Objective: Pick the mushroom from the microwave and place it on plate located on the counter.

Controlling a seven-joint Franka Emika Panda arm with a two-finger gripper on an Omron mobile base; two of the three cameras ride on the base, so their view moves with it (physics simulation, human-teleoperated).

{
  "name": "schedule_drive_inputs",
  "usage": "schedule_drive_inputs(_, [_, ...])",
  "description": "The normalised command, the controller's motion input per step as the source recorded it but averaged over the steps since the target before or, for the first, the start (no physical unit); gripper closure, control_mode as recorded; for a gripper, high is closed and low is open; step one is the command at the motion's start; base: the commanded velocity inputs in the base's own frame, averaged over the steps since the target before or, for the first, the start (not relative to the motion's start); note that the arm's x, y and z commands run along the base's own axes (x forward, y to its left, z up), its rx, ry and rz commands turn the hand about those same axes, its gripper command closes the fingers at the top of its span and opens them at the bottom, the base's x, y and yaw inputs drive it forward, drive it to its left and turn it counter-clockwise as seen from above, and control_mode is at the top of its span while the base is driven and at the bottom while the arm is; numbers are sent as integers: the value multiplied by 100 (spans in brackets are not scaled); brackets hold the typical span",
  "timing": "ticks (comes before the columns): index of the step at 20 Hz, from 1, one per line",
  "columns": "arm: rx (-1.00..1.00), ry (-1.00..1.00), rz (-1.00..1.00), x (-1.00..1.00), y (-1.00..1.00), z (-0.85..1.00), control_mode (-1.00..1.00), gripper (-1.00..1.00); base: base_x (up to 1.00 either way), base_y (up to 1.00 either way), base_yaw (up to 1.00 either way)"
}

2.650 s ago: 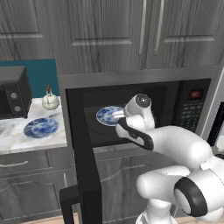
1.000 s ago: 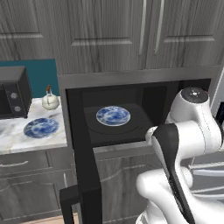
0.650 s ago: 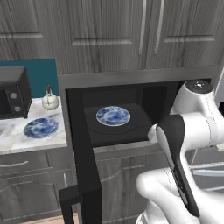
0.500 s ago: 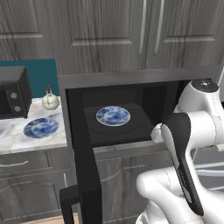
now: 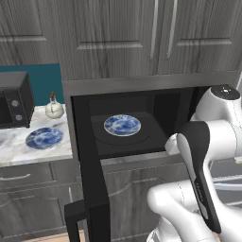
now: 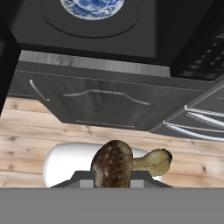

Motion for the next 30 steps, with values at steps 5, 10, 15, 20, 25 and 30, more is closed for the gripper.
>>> schedule_drive_inputs(5, [0,0,0,0,0,0,100,100,-14,-14,0])
schedule_drive_inputs(10, [0,0,0,0,0,0,100,100,-90,-72,0])
schedule_drive_inputs(15, [0,0,0,0,0,0,100,100,-88,-70,22])
schedule_drive_inputs(20, [0,0,0,0,0,0,100,100,-25,-10,87])
schedule_drive_inputs(25, [0,0,0,0,0,0,100,100,-15,2,100])
schedule_drive_inputs(30, [0,0,0,0,0,0,100,100,-3,24,99])
